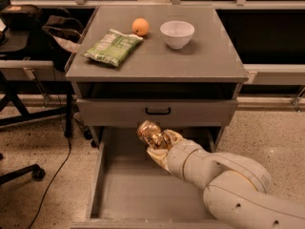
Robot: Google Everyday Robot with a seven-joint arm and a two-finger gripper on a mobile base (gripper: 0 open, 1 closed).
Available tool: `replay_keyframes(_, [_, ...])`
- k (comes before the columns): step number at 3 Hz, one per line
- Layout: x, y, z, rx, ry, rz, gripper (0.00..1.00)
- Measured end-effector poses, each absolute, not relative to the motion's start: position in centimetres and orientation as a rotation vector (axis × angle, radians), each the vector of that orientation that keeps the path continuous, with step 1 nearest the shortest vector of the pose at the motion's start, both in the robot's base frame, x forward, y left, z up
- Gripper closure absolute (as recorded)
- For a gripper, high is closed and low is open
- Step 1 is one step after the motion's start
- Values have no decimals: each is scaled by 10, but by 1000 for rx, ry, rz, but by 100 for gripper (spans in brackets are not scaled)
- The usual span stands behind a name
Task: Pick orange can from middle drawer and place on counter
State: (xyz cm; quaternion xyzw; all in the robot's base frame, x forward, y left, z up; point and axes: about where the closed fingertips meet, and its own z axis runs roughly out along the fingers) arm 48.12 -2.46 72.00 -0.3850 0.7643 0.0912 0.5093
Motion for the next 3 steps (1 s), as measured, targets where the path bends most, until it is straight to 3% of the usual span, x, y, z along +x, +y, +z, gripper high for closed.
replay_keyframes(2, [461, -18, 802, -925, 1776, 40, 100])
replay_keyframes(3, [461, -18, 803, -925, 1775, 40, 100])
